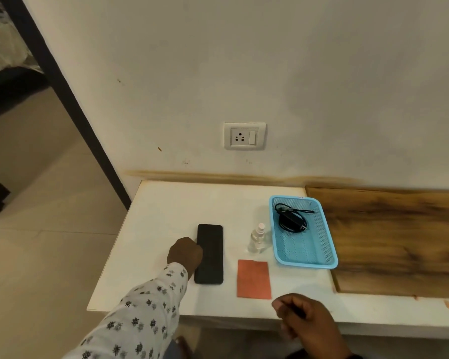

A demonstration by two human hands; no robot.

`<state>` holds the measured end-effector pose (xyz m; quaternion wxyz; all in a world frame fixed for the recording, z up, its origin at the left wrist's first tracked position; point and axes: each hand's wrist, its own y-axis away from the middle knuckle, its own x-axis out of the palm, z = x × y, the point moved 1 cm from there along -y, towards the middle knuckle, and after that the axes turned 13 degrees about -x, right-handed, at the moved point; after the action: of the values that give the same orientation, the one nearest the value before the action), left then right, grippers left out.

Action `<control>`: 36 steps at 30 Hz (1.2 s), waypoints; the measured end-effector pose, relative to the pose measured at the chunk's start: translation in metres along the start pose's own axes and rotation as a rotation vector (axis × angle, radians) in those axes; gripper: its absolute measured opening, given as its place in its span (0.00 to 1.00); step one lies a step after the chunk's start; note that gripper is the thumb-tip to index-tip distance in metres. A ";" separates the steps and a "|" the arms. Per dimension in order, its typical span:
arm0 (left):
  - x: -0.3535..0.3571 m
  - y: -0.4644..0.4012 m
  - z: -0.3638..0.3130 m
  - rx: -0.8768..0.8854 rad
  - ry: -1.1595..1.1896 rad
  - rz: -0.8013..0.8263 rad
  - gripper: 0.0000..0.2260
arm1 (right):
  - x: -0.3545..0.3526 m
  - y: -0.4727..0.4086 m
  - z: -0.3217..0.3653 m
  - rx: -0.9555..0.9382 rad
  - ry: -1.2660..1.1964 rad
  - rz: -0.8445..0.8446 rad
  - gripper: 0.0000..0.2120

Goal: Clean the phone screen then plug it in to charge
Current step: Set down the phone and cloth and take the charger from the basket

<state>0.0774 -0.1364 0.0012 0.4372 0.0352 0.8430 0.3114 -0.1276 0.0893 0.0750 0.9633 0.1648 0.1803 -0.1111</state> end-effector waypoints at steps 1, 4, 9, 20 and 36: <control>-0.001 0.001 0.000 0.000 -0.021 -0.019 0.11 | -0.007 -0.002 0.000 -0.027 -0.016 -0.023 0.04; -0.003 0.003 0.001 -0.005 -0.032 -0.048 0.10 | -0.032 -0.015 0.002 -0.081 -0.042 -0.120 0.04; -0.011 0.020 0.004 0.012 0.180 -0.065 0.07 | -0.069 -0.067 0.012 -0.198 0.090 -0.301 0.02; -0.037 0.130 -0.012 0.269 0.438 0.214 0.06 | -0.067 -0.208 -0.007 -0.133 0.797 -0.225 0.24; -0.020 0.155 -0.024 0.289 0.371 0.353 0.11 | -0.070 -0.204 -0.019 -0.206 1.004 -0.253 0.14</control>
<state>0.0387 -0.0308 0.1121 0.2053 0.1855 0.9250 0.2605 -0.2529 -0.0811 0.0283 0.7486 0.0789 0.6481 -0.1155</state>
